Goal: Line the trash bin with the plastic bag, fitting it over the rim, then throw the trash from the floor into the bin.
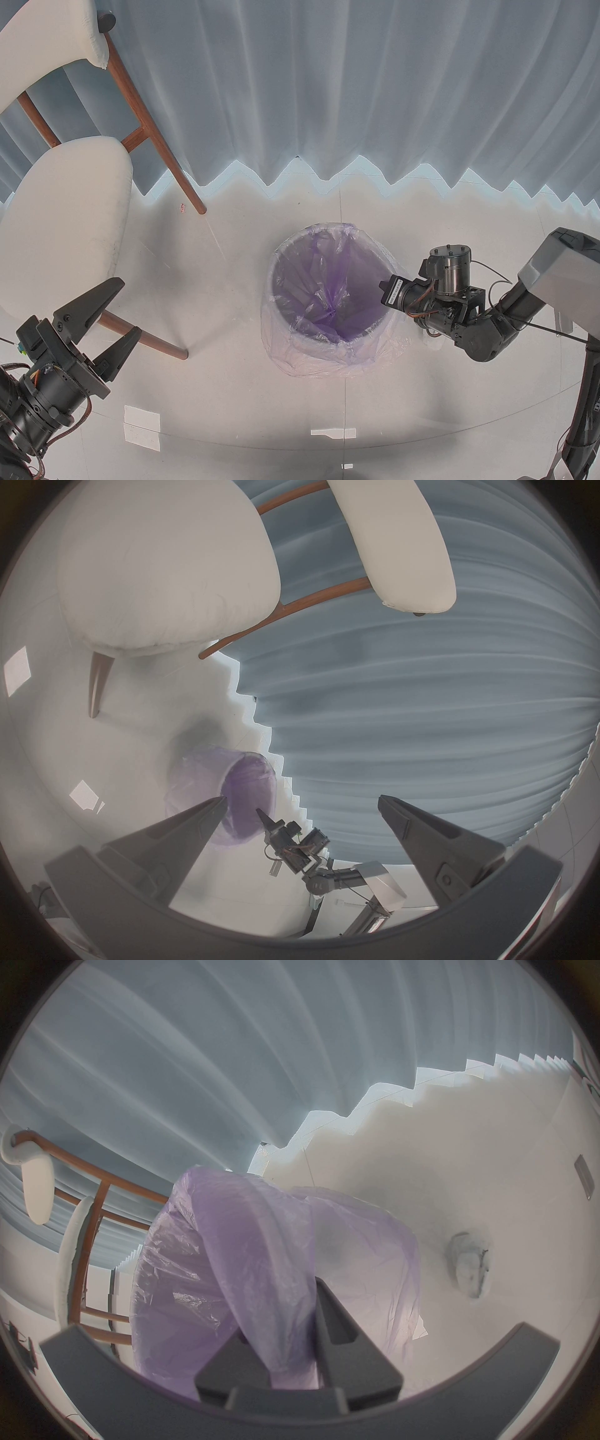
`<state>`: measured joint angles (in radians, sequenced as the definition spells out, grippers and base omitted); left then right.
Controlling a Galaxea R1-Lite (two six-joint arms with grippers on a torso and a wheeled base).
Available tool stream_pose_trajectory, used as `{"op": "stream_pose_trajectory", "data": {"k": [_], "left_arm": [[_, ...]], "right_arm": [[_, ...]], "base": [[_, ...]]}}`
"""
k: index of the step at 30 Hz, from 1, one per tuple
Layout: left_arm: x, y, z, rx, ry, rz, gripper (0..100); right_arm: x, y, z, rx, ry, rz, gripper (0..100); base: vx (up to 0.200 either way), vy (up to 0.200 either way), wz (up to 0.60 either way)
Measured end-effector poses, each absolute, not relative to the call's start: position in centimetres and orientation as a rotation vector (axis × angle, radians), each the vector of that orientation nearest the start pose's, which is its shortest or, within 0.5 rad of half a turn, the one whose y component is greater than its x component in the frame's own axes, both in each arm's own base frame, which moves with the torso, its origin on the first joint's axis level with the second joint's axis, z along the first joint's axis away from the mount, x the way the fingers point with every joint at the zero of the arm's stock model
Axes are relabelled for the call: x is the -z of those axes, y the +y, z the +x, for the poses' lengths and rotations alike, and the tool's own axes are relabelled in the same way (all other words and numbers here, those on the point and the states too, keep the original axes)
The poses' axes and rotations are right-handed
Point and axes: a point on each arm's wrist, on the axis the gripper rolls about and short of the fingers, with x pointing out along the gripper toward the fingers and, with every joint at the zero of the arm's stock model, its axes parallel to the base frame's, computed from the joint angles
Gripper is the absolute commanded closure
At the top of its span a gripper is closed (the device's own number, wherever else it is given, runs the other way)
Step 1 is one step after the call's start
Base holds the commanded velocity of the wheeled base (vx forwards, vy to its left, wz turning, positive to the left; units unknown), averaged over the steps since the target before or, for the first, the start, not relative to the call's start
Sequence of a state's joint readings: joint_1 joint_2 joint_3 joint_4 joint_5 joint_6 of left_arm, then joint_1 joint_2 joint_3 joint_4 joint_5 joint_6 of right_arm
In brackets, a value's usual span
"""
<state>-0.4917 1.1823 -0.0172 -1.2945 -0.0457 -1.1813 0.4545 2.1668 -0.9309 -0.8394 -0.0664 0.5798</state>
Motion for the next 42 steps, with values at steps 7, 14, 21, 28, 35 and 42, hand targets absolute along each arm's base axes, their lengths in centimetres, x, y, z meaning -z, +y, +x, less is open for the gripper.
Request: {"op": "stream_pose_trajectory", "data": {"k": [7, 14, 21, 28, 35, 42], "left_arm": [[-16.3, -5.8, 10.7, 0.558, 0.184, -1.177, 0], [-16.5, -5.6, 10.5, 0.56, 0.167, -1.179, 0], [-16.6, -5.6, 10.5, 0.564, 0.138, -1.119, 0], [-16.6, -5.6, 10.5, 0.561, 0.126, -1.101, 0], [-16.5, -5.4, 10.5, 0.546, 0.127, -1.1, 0], [-16.2, -5.2, 10.7, 0.534, 0.142, -1.055, 0]], "right_arm": [[-5.3, 18.0, 37.6, -0.231, 0.456, 0.47, 100], [-3.4, 18.2, 38.1, -0.223, 0.439, 0.465, 100], [-1.7, 18.0, 37.6, -0.205, 0.441, 0.464, 0], [-2.5, 17.5, 36.8, -0.193, 0.432, 0.49, 0], [-5.4, 16.2, 34.2, -0.207, 0.425, 0.501, 0], [-7.7, 13.6, 29.9, -0.187, 0.451, 0.481, 0]], "base": [[0.0, 0.0, 0.0], [0.0, 0.0, 0.0], [0.0, 0.0, 0.0], [0.0, 0.0, 0.0], [0.0, 0.0, 0.0], [0.0, 0.0, 0.0]]}}
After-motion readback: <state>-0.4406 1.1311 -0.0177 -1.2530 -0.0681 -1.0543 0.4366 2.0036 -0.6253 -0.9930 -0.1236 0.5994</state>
